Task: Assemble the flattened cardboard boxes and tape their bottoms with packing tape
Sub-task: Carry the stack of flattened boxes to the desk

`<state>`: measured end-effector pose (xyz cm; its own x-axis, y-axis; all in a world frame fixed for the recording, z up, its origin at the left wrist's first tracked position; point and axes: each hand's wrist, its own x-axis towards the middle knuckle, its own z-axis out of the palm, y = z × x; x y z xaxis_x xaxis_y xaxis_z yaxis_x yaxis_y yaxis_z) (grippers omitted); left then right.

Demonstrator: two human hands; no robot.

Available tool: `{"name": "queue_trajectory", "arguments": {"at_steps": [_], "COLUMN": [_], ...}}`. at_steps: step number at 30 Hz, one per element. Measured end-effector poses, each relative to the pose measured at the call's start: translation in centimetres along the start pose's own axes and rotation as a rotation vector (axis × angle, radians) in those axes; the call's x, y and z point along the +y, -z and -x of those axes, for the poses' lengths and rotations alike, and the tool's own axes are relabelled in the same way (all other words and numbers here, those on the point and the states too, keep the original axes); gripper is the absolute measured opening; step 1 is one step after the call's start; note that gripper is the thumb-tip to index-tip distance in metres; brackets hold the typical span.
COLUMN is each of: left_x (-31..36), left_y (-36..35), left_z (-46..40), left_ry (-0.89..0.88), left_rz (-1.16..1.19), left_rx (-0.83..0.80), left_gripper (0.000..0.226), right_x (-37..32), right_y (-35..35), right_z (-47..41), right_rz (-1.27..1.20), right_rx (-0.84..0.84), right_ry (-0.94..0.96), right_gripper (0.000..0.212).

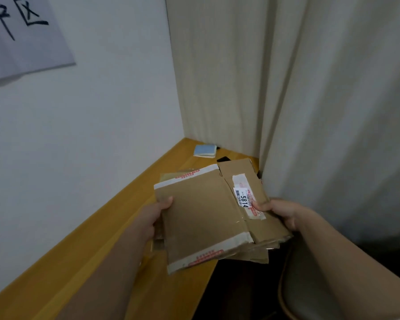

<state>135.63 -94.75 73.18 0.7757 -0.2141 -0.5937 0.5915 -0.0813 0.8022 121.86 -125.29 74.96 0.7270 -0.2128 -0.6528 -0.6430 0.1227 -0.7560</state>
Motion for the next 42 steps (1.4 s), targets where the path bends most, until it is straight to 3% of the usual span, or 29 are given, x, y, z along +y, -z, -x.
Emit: {"name": "queue_trajectory", "arguments": {"at_steps": [4, 11, 20, 28, 32, 42], "left_x": [3.2, 6.0, 9.0, 8.6, 8.0, 3.7], "left_y": [-1.8, -2.5, -4.4, -1.1, 1.3, 3.5], "left_z": [-4.2, -10.5, -15.3, -18.3, -21.0, -26.4], "left_ry": [-0.025, 0.003, -0.004, 0.008, 0.032, 0.199], "left_rz": [0.007, 0.074, 0.258, 0.37, 0.417, 0.547], "left_rx": [-0.002, 0.095, 0.163, 0.31, 0.341, 0.444], "left_gripper": [0.041, 0.052, 0.052, 0.054, 0.055, 0.061], "right_x": [-3.8, -10.2, -17.8, -21.1, -22.2, -21.7], "right_y": [1.5, 2.4, 4.2, -1.1, -4.4, -9.3], "right_z": [-4.5, -12.6, -22.7, -30.0, -33.0, -41.6], "right_rz": [-0.009, 0.072, 0.237, 0.333, 0.38, 0.537], "right_rx": [-0.016, -0.072, -0.163, -0.255, -0.253, -0.319], "right_ry": [0.007, 0.032, 0.058, 0.04, 0.013, -0.008], "right_gripper": [0.042, 0.029, 0.04, 0.044, 0.034, 0.031]}}
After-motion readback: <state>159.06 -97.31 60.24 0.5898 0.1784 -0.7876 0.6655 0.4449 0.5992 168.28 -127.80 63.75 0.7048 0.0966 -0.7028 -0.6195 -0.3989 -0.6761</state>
